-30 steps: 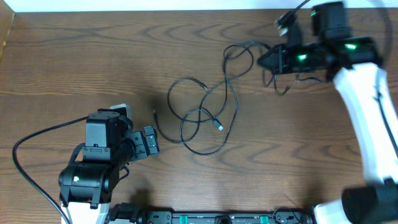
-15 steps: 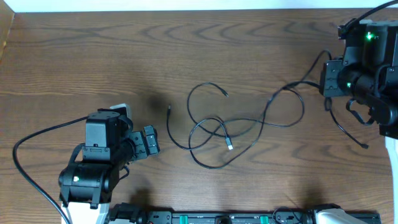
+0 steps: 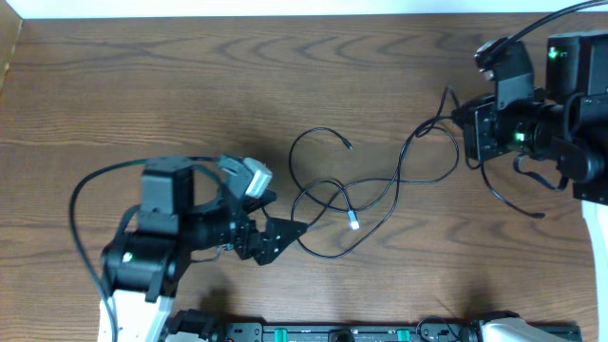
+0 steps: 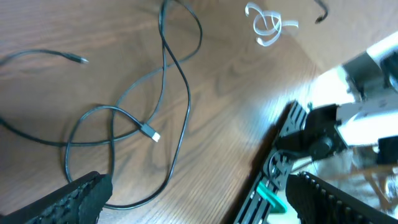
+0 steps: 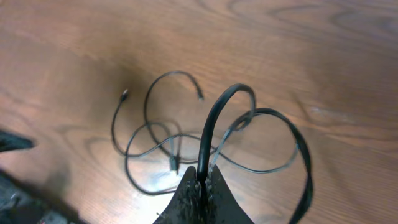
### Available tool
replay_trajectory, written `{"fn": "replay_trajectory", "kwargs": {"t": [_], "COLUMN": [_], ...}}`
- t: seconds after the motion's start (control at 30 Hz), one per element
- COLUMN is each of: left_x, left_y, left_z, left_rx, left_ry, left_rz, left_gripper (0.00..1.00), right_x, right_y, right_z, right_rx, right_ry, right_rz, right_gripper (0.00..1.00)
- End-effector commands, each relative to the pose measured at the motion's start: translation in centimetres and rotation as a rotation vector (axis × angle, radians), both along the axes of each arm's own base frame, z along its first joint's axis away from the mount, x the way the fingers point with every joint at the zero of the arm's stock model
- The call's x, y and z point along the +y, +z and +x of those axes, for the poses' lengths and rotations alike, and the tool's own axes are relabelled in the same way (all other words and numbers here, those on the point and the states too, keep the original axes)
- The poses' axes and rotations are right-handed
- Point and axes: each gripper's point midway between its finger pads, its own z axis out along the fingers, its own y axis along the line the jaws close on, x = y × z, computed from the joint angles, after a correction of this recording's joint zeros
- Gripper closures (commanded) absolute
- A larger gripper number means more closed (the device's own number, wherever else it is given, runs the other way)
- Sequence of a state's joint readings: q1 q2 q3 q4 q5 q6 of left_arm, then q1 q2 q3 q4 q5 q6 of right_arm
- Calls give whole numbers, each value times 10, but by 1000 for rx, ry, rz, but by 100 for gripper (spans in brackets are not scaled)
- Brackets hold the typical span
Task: Untangle cables
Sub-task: 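Reach the left gripper to the black cables and grasp a strand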
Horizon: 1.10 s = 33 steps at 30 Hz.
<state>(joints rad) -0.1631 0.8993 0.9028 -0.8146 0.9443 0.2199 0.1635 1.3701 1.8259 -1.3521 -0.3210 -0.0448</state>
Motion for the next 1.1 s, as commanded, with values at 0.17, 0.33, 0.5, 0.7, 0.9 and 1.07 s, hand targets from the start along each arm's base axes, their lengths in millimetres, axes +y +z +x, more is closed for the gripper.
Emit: {"fn": "replay_trajectory", "kwargs": {"t": [0.17,0.33,0.5,0.7,0.9,1.07], "left_x": [-34,-56,-79,-95,-120,-144], "left_y": [-70,-112,-133,-147,-177,-191], "left_z": [29,40,49,69,76,59], "left_rx": [50,37,-32,-76,-72,-88], "left_ry": [-82,-40,14,110,96,26], "left_rz": [255,457,562,578,569,572], "left_gripper": [11,14,14,14,14,15], "right_x": [18,18,17,15,15,15], "right_y": [1,-1,-4,-10,-12,-13], "right_z": [-13,-15,-19,-28,-30,-30], "right_rx": [13,27,45,83,95,98], "right_ry": [88,89,88,109,114,114], "right_rz": [13,10,7,-13,-20,-20], "right_gripper": [99,99,99,99,99,99]}}
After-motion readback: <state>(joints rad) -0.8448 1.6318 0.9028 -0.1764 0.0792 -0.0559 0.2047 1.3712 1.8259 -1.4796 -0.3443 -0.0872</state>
